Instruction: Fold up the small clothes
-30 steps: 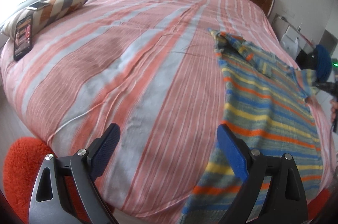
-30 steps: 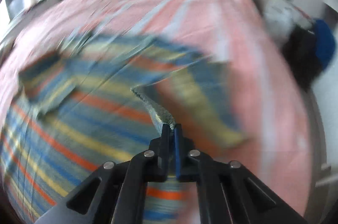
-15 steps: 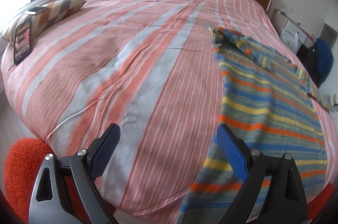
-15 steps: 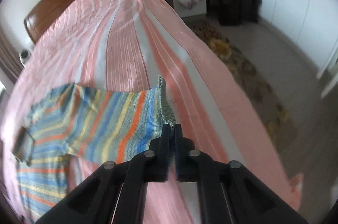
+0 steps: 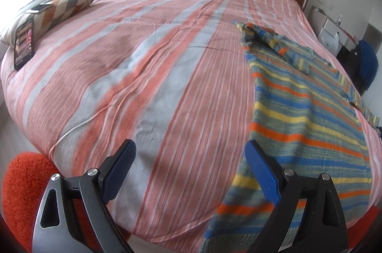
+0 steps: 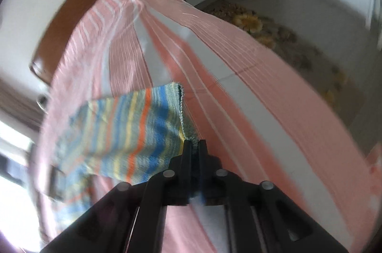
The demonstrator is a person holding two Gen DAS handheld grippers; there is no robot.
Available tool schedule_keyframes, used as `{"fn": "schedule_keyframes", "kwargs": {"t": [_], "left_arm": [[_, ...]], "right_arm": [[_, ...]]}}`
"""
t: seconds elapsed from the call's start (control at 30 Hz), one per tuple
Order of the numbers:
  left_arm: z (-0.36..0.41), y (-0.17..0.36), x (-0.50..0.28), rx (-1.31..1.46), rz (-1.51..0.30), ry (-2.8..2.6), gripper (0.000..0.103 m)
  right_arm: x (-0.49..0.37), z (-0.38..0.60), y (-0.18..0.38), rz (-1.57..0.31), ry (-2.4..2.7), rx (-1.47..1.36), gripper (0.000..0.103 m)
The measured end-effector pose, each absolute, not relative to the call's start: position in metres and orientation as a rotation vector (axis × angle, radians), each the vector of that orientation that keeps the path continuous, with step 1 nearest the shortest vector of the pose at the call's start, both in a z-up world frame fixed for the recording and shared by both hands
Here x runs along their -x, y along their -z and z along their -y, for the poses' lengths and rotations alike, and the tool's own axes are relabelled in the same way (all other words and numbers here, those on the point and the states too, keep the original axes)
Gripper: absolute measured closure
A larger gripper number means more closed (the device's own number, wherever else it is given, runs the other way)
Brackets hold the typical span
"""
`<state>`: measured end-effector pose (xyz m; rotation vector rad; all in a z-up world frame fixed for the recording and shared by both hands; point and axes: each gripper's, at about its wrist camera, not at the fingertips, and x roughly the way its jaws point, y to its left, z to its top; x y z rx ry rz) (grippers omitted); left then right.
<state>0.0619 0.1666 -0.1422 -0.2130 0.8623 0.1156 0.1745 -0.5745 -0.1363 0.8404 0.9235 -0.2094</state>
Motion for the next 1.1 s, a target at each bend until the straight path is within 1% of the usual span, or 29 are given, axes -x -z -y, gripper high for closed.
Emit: {"fn": "schedule_keyframes", "kwargs": {"t": [0.03,0.13,0.23,0.27,0.33,0.4,0.47,0.6,0.7,0.77,0.8,0.83,0.87,0.9,0.93,1.0,1.03,1.07,1.1], "left_arm": [[-0.165,0.142,-0.062,0.206,-0.863,-0.114,0.009],[-0.162,0.142,-0.061,0.187,-0.858,-0.11,0.009],[-0.161,0.142,-0.062,0.179,-0.861,-0.11,0.009],[-0.16,0.143,-0.062,0.177,-0.863,-0.111,0.009],[-0.16,0.143,-0.062,0.176,-0.868,-0.112,0.009],[-0.16,0.143,-0.062,0.173,-0.867,-0.114,0.009],[-0.16,0.143,-0.062,0.164,-0.864,-0.123,0.009],[-0.16,0.139,-0.063,0.104,-0.866,-0.174,0.009],[-0.162,0.124,-0.07,0.085,-0.86,-0.175,0.009],[-0.161,0.1,-0.08,0.071,-0.822,-0.145,0.009],[-0.157,0.08,-0.09,0.049,-0.778,-0.119,0.006],[-0.154,0.064,-0.099,0.022,-0.743,-0.099,0.004],[-0.148,0.049,-0.109,-0.014,-0.708,-0.077,0.003],[-0.141,0.04,-0.117,-0.045,-0.688,-0.059,0.003],[-0.127,0.024,-0.134,-0.11,-0.655,-0.026,0.003],[-0.101,0.012,-0.157,-0.199,-0.637,0.055,0.001],[-0.076,0.013,-0.179,-0.297,-0.665,0.159,0.001],[-0.063,0.016,-0.189,-0.354,-0.688,0.212,0.001],[-0.037,0.03,-0.207,-0.48,-0.728,0.301,0.001]], "right_arm": [[-0.172,0.577,0.138,-0.915,0.203,-0.874,0.084],[-0.166,0.581,0.142,-0.871,0.156,-0.971,0.072],[-0.166,0.579,0.145,-0.863,0.122,-1.004,0.07],[-0.17,0.576,0.145,-0.873,0.116,-0.987,0.07],[-0.175,0.569,0.139,-0.938,0.172,-0.85,0.1],[-0.179,0.562,0.139,-0.983,0.238,-0.758,0.101],[-0.179,0.56,0.145,-1.012,0.295,-0.725,0.102],[-0.175,0.559,0.158,-0.994,0.326,-0.755,0.102],[-0.174,0.554,0.152,-0.972,0.312,-0.7,0.102],[-0.165,0.55,0.144,-0.955,0.294,-0.68,0.095],[-0.16,0.551,0.14,-0.949,0.296,-0.685,0.084],[-0.153,0.552,0.137,-0.939,0.302,-0.692,0.068],[-0.145,0.552,0.132,-0.927,0.314,-0.693,0.059],[-0.14,0.552,0.127,-0.918,0.328,-0.682,0.045],[-0.131,0.549,0.121,-0.913,0.351,-0.65,0.039],[-0.115,0.542,0.112,-0.903,0.35,-0.605,0.039],[-0.105,0.536,0.108,-0.892,0.325,-0.603,0.039],[-0.097,0.53,0.105,-0.882,0.304,-0.605,0.039],[-0.088,0.521,0.103,-0.874,0.278,-0.608,0.039]]}}
